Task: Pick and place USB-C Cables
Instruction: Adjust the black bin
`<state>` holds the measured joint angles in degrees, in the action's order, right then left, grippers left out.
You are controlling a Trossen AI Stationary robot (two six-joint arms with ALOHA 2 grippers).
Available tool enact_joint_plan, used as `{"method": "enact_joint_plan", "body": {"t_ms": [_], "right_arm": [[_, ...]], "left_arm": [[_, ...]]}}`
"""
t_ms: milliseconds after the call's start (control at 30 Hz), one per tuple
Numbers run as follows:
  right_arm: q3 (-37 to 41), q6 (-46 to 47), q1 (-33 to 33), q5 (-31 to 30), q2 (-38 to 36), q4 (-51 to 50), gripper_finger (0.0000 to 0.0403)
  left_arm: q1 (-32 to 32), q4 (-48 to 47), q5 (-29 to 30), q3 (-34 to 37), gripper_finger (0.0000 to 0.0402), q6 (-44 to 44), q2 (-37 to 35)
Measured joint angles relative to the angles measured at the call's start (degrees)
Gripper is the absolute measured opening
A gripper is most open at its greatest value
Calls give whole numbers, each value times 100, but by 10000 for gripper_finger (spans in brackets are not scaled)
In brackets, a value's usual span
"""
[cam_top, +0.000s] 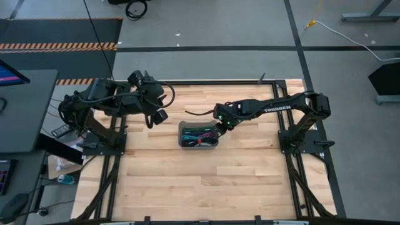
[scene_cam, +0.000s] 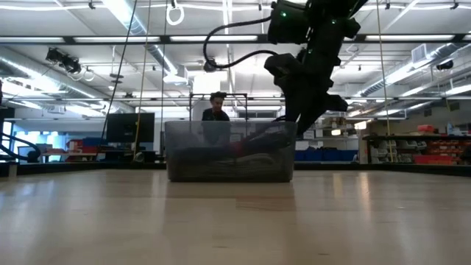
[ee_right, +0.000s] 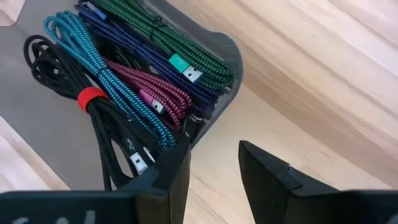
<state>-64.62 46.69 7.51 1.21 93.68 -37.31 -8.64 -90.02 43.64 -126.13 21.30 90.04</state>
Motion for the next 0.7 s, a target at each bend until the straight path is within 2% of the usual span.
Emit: {"method": "enact_joint_plan", "body": {"t_ms": [300, 700], "right_arm": [[-365, -195, 0, 102, 8, 107, 144], [-363, -292, 13, 4, 8, -224, 144]], "left_arm": [[0, 0, 0, 0, 130, 9, 0], [0, 0, 0, 0, 130, 4, 0]]}}
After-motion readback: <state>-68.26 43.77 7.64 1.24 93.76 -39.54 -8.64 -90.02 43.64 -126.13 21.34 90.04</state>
